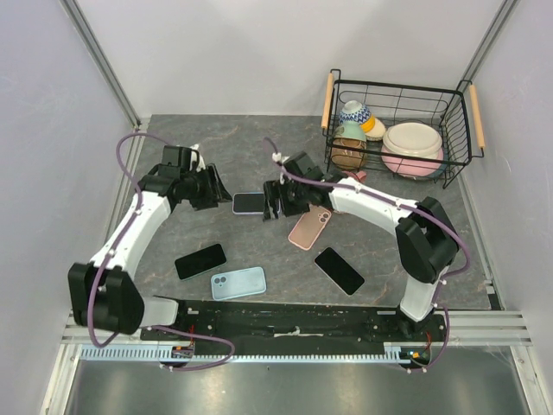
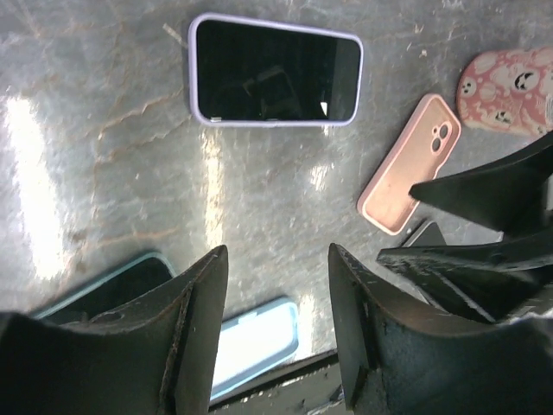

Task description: Put the phone into the phone case

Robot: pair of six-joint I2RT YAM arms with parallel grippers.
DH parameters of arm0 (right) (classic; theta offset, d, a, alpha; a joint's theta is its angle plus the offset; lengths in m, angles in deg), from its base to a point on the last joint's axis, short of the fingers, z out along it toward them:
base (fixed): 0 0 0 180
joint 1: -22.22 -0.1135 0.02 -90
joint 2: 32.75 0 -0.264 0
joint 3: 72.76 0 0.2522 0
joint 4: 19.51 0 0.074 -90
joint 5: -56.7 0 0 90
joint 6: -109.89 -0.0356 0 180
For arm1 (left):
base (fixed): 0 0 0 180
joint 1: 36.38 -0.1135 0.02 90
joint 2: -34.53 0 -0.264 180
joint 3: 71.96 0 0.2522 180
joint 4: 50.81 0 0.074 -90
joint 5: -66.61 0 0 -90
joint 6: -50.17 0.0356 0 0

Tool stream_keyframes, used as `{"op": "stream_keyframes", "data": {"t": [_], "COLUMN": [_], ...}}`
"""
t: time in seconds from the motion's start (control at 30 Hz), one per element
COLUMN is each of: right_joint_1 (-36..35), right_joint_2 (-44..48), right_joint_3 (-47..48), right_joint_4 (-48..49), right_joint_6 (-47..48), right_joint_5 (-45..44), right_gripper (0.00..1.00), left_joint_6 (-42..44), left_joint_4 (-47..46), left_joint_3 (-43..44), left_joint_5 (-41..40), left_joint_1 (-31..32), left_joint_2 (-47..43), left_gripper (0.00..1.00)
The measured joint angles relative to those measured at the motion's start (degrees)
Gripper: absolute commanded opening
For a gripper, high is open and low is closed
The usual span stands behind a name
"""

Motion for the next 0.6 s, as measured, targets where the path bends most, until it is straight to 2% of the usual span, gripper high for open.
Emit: {"op": "stream_keyframes", "data": {"t": [0.3, 0.6], "right_joint_1": [-10.1, -20.3], "right_joint_2": [3.8, 0.5], "right_joint_3": [-10.4, -10.3], "right_joint_4": [-5.5, -6.5], "right_joint_6": [0.4, -1.5], "right_joint_5": [-4.6, -6.3], "right_gripper": [0.65, 0.55], "left_joint_6": [0.9, 0.9], "left_joint_4": [4.4, 5.5], "left_joint_3": [-5.7, -8.9], "left_joint_5": [-1.2, -1.1], "left_joint_1": [0.0, 0.0], "left_joint_2": [-15.3, -16.4], "left_gripper": [0.56, 0.55]}}
